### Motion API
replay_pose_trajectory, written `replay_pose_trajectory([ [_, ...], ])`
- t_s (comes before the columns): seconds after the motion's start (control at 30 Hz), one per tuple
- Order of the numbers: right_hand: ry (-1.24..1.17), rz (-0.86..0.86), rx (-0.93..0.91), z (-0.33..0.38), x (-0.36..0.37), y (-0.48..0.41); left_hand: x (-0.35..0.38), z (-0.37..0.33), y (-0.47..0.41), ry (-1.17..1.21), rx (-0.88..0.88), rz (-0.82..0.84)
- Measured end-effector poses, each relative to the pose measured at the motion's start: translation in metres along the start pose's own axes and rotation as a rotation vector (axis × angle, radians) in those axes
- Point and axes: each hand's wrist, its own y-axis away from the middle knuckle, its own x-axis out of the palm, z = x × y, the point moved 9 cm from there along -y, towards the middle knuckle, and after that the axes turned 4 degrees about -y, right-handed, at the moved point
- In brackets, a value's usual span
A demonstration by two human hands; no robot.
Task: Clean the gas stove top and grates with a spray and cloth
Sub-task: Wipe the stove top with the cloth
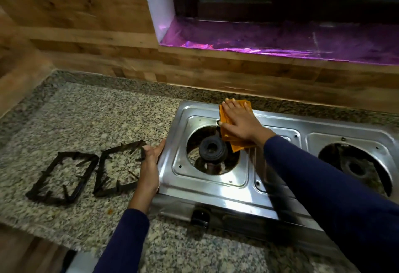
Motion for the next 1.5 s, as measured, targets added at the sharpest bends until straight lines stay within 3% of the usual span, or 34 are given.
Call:
replay_pose_trajectory([
  [0.13,-0.066,-0.048,-0.053,-0.002,0.001,0.014,0.004,-0.012,0.012,0.148,-0.036,-0.018],
  [0.3,-0.158,-0.222,0.09,0.004,0.022,0.114,-0.004,-0.015,0.012,0.25,-0.007,-0.039],
  [0.47,-0.22,-0.143,-0.021,0.078,0.054,0.192,-0.004,-0.013,0.008,0.391,-0.005,0.009],
  [0.67,-0.135,0.002,-0.304,0.179,0.086,0.137,-0.005,-0.012,0.007,0.437,0.007,0.064],
  [0.93,-0.175,-0.17,0.034,0.219,0.076,0.037,-0.008,-0.006,0.0,0.482,-0.025,0.034],
  [1.1,-0.286,-0.167,-0.142,0.249,0.077,0.067,-0.003,-0.009,-0.003,0.571,-0.032,0.089],
  [1.3,-0.255,-0.122,-0.297,0.26,0.087,0.103,-0.01,0.0,-0.011,0.398,-0.051,0.12],
  [1.5,-0.286,-0.257,-0.334,0.238,0.078,0.152,-0.009,-0.007,-0.003,0.087,0.059,0.155],
])
